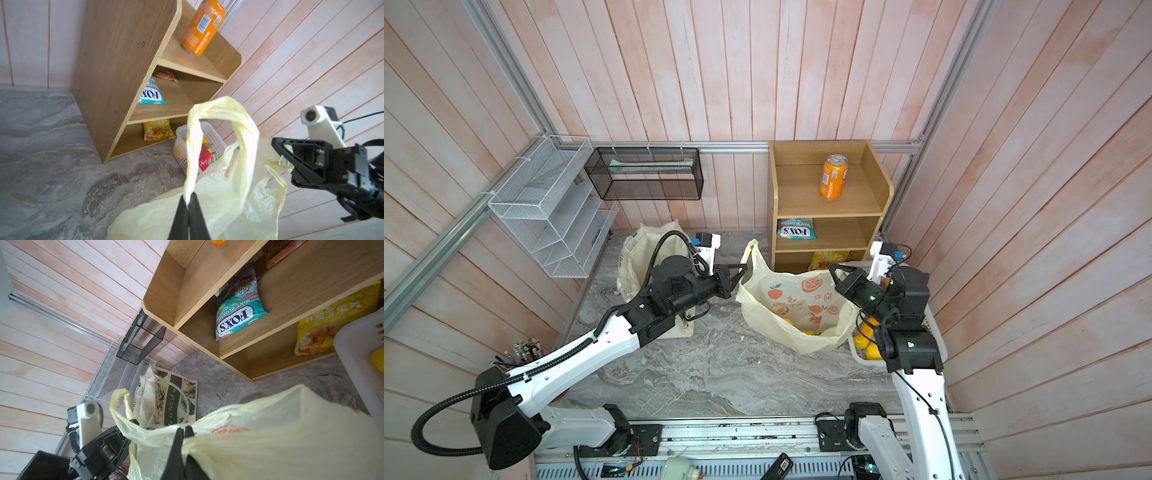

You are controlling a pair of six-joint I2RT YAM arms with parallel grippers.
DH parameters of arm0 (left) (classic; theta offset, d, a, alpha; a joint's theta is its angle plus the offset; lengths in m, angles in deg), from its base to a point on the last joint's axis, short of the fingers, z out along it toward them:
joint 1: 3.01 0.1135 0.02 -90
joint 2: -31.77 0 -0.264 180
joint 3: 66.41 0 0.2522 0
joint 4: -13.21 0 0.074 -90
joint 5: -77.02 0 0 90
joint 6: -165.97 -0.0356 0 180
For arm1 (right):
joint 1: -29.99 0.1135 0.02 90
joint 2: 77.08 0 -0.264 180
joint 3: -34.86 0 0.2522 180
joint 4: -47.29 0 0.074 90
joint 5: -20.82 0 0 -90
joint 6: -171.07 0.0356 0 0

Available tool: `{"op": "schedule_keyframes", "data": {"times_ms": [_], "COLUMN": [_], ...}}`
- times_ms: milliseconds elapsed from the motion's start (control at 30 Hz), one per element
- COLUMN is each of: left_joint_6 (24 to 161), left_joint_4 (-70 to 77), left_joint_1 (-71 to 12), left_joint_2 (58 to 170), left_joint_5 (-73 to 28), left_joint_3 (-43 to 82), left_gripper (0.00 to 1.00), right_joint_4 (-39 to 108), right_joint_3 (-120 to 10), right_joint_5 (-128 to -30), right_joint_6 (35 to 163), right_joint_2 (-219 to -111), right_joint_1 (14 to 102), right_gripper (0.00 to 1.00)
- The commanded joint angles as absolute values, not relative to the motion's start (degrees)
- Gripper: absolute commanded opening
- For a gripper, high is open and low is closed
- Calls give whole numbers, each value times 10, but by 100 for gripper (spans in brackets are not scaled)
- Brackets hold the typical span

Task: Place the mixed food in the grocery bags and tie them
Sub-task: 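Lift both bag handles upward with both grippers, raising the bag, then move the right gripper's handle toward the left gripper above the bag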

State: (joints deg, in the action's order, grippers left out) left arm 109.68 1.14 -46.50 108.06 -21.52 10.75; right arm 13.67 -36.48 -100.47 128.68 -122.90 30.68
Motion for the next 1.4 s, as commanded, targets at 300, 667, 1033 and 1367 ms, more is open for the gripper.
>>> {"op": "schedule_keyframes", "data": {"times_ms": [300,667,1033,1367], "left_joint_6": [1127,1131,1111,1109], "left_joint_4": [13,29,46,71], "left_joint_1": [-465,-466,-463,-446], "left_joint_2": [1076,1095,1109,1121], "left_joint_5": [-271,-271,-268,-280], "left_joint_3": [163,124,113,101], "left_gripper": [0,0,0,0], "right_joint_4": [147,149,146,101], "right_joint_3": [-489,-412,-384,-434], "right_joint_5": [-1021,-996,-971,-933], "right_joint_6": [1312,1291,1253,1189], "right_joint_2": [-1223,-1221,-1239,-1268], "right_joint_1": [305,304,305,304], "right_gripper": [0,0,0,44]}}
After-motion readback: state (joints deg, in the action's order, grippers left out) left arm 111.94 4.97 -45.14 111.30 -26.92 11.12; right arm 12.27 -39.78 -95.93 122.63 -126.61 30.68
